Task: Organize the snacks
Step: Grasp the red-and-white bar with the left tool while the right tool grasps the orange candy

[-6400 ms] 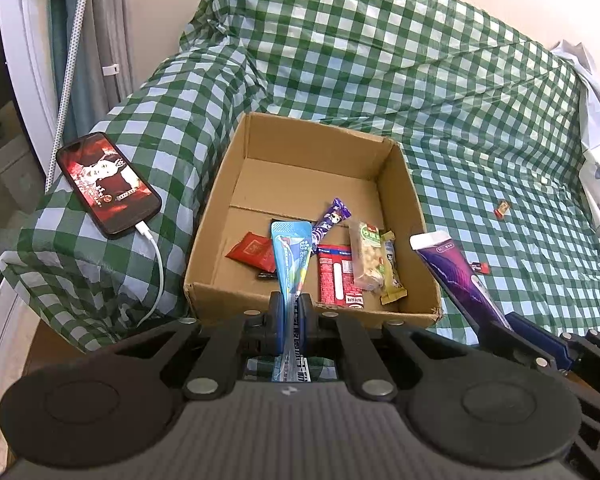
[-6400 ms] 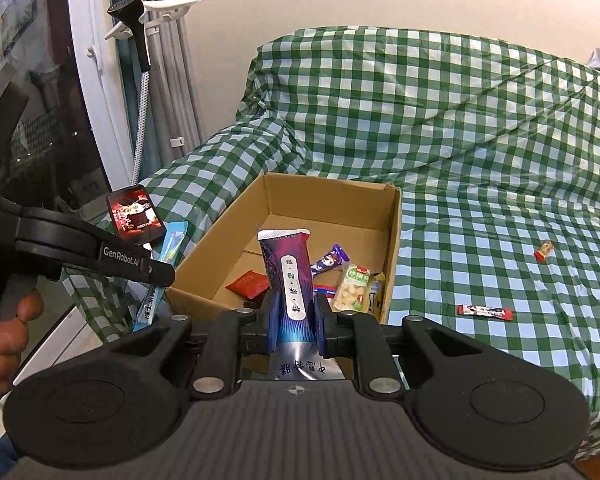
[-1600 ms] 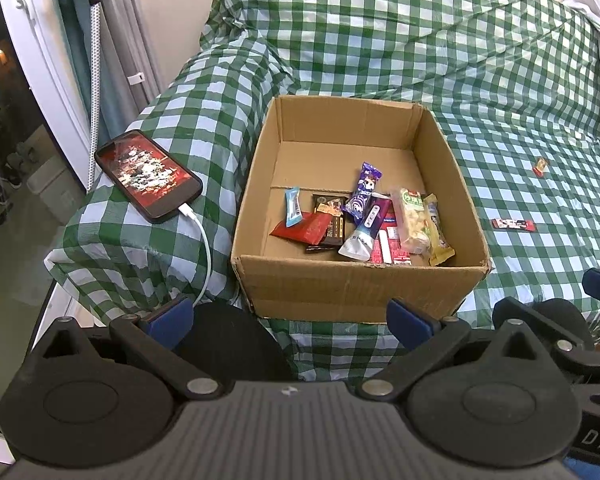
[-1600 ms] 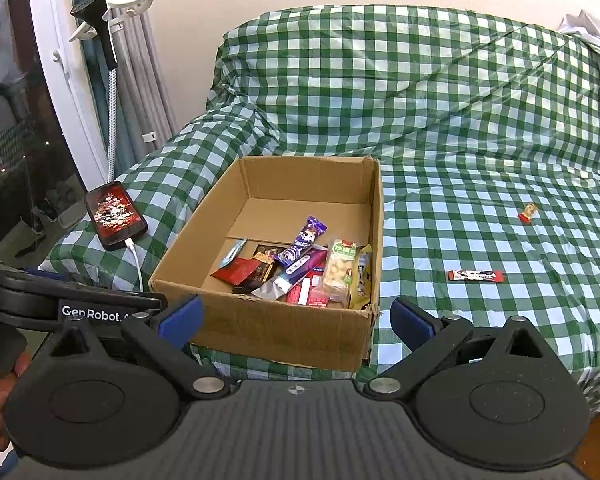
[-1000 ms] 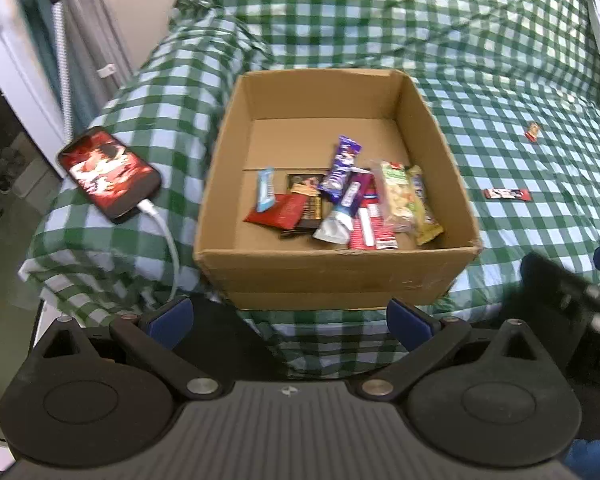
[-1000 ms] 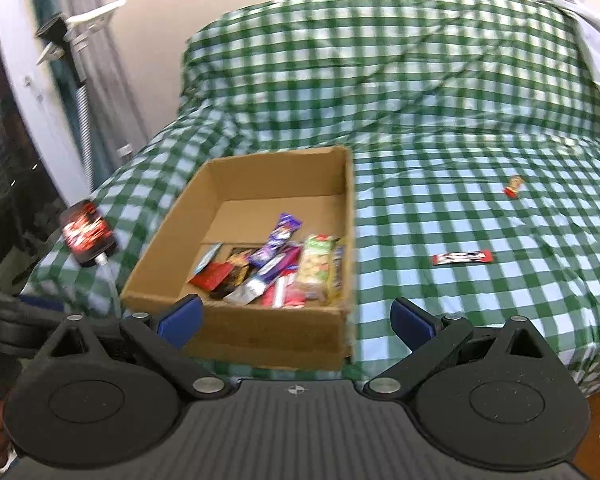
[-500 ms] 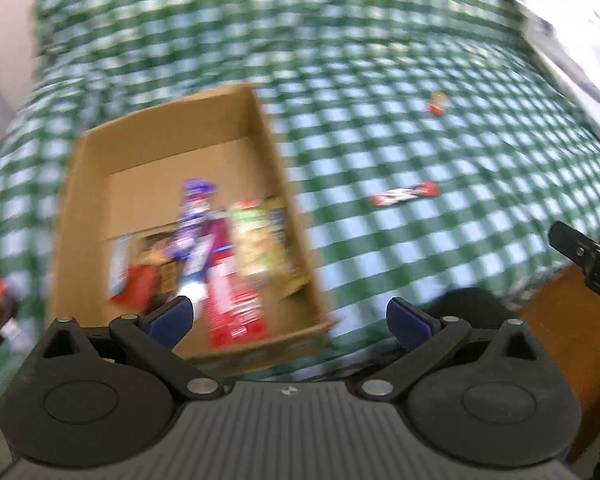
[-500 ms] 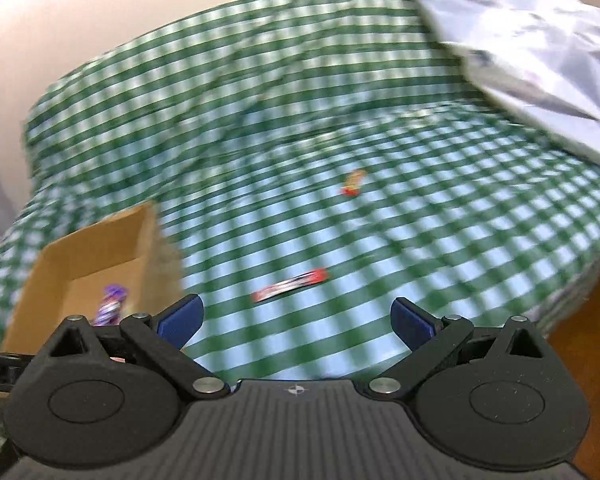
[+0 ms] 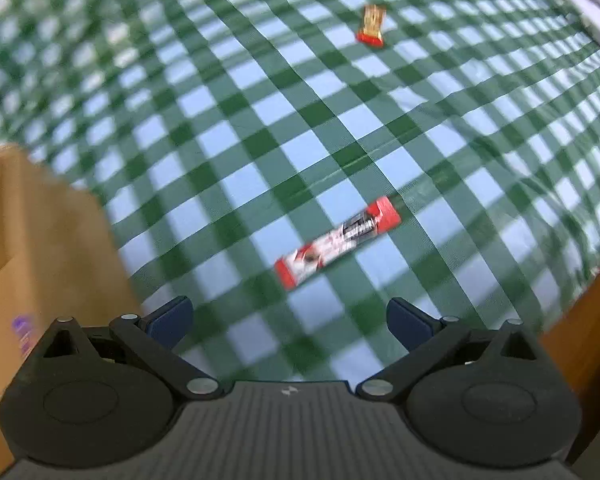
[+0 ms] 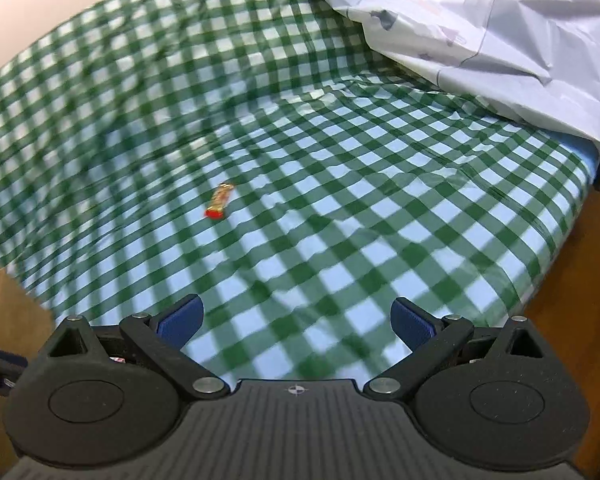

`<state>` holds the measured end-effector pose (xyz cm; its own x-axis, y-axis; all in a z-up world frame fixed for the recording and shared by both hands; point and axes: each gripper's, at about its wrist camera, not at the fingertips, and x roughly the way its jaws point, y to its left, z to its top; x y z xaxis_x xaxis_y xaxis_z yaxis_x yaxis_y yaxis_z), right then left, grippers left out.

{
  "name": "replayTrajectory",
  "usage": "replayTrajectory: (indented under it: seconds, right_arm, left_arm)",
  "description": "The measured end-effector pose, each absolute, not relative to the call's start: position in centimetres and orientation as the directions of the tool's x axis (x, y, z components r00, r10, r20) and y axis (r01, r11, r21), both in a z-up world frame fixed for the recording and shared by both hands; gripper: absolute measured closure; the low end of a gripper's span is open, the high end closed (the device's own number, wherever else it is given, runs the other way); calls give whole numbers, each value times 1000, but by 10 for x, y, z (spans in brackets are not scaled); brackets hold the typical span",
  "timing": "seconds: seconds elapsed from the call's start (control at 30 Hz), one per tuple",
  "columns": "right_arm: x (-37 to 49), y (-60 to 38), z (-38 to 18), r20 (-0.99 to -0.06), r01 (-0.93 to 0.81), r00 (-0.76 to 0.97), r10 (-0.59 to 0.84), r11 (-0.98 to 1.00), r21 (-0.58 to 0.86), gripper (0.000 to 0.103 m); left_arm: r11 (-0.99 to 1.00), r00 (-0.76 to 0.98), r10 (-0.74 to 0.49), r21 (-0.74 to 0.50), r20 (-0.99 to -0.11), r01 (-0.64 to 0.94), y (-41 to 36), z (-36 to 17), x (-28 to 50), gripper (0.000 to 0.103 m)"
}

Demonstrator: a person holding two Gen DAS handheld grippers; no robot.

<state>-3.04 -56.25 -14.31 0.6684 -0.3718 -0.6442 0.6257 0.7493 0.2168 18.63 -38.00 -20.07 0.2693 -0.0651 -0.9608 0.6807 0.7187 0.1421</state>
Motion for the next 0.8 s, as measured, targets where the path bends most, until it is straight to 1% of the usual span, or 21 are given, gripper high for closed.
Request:
replayTrajectory:
  seconds: [0.07,0.1,0.13,0.17,0.23,0.27,0.3,0.33,0.37,0.4,0.67,0.8]
  right_arm:
    - [-7,-582,-153,-652,618,669,-356,754,222,3]
    - [7,-593,-160,-655,613,672,-346,756,229,3]
    - [19,-602,-165,-657,608,674,-338,759,233,3]
    - [33,-612,-172,-663,608,670,-333,759,233,3]
    - [59,-628,-183,-671,601,671,-315,760,245,3]
    - [72,-634,-188,-670,595,675,-308,765,248,3]
    - [85,-640,-193,-669,591,677,-307,769,245,3]
    - [96,-643,-198,-661,586,683,-309,773,244,3]
    - [107,-646,-202,-654,579,690,-309,778,243,3]
    - [121,-649,-207,-647,569,699,-305,785,244,3]
    - [216,-641,-228,-592,457,770,-238,853,251,3]
    - [265,-629,-243,-633,440,733,-248,883,164,4]
  left_arm:
    - [715,229,-49,126,-972,687,-392,-222,204,0]
    - [711,212,-45,118,-976,693,-398,-232,212,4]
    - [706,205,-43,115,-978,699,-402,-240,218,10]
    - [699,200,-42,114,-979,706,-405,-247,222,29]
    - [709,162,-70,65,-984,703,-404,-252,232,34]
    - [711,156,-98,40,-983,702,-403,-250,234,51]
    - [701,154,-116,30,-981,712,-402,-247,235,80]
    - [695,152,-123,24,-981,719,-400,-244,236,90]
    - [698,146,-133,12,-980,716,-398,-243,238,91]
    - [709,147,-140,4,-979,706,-394,-242,240,98]
    - [780,203,-142,17,-969,625,-366,-227,250,98]
    - [792,223,-173,-1,-959,610,-363,-214,250,98]
